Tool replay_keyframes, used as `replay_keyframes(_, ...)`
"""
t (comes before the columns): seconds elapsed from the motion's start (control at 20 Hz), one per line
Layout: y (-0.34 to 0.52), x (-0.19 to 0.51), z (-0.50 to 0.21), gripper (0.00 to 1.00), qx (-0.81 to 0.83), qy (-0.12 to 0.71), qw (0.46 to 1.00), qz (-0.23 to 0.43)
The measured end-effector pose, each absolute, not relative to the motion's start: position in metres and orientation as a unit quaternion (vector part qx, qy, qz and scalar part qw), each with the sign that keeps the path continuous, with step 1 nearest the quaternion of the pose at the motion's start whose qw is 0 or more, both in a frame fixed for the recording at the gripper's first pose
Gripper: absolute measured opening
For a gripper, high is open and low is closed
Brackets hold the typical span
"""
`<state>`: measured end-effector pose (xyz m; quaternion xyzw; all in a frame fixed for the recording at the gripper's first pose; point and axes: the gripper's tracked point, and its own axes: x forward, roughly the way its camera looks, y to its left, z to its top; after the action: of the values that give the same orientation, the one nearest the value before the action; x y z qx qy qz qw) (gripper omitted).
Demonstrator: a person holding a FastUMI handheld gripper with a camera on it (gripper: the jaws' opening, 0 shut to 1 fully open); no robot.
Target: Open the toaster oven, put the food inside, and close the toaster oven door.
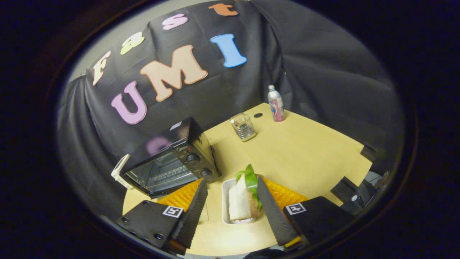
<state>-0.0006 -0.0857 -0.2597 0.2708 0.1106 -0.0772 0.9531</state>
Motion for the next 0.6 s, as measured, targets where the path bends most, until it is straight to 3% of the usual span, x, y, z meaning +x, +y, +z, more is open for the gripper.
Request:
replay_keyframes(0.4, -0.076, 0.025, -0.331, 0.88, 0.316, 0.191, 0.928, -0.047)
replay_keyframes(0.6, -0.070, 0.027, -0.350, 0.70, 0.319, 0.216, 0.922, -0.038)
